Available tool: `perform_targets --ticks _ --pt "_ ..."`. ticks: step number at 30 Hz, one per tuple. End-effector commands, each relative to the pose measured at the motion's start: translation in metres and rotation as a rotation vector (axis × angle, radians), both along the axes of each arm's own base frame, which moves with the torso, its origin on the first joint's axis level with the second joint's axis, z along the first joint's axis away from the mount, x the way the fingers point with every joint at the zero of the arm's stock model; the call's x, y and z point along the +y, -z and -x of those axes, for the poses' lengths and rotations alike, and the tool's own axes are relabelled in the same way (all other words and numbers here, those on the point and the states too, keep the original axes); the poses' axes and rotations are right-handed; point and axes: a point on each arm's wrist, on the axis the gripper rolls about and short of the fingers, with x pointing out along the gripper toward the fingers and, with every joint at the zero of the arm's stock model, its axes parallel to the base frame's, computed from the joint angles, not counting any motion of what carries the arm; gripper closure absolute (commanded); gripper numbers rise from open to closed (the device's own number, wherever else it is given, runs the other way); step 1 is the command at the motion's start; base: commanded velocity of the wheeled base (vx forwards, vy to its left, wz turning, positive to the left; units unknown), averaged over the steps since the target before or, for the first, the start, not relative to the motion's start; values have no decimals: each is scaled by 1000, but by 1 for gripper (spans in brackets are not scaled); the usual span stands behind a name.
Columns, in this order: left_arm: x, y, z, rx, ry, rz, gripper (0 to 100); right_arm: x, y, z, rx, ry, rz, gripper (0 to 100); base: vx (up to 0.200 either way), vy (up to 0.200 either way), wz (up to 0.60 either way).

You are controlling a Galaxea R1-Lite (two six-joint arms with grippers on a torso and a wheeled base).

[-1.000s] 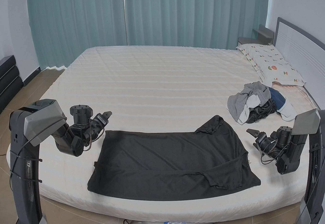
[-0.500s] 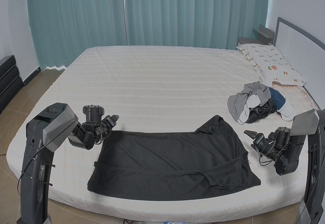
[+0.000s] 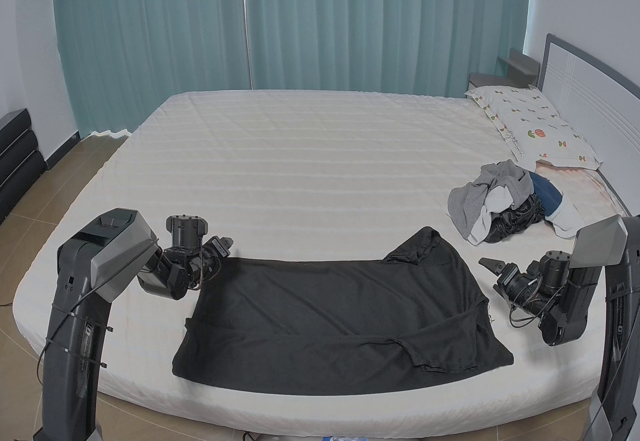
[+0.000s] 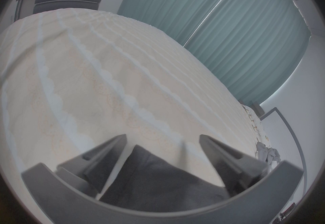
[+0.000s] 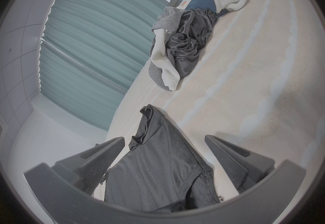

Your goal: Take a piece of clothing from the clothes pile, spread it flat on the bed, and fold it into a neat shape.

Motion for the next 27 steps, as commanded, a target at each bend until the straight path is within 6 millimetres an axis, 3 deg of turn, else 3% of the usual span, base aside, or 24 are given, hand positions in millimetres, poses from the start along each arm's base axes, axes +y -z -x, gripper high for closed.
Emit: perform_targets --ticks 1,9,14,18,24,27 --pt "0 1 1 15 1 -1 100 0 1 1 -1 -3 7 0 0 0 0" --pt "2 -8 3 -22 -39 25 100 0 6 -2 -5 -19 54 0 0 0 0" --pt "5 -18 11 -60 -58 63 100 10 4 -3 -9 -48 62 0 0 0 0" --pt "5 -15 18 -39 -50 67 100 18 -10 -18 -75 -85 117 0 0 0 0" --pt "5 -13 18 -33 -49 68 100 28 -15 -45 -64 -78 251 0 0 0 0" --pt "5 -12 19 -27 -50 67 100 32 -15 -69 -86 -57 305 0 0 0 0"
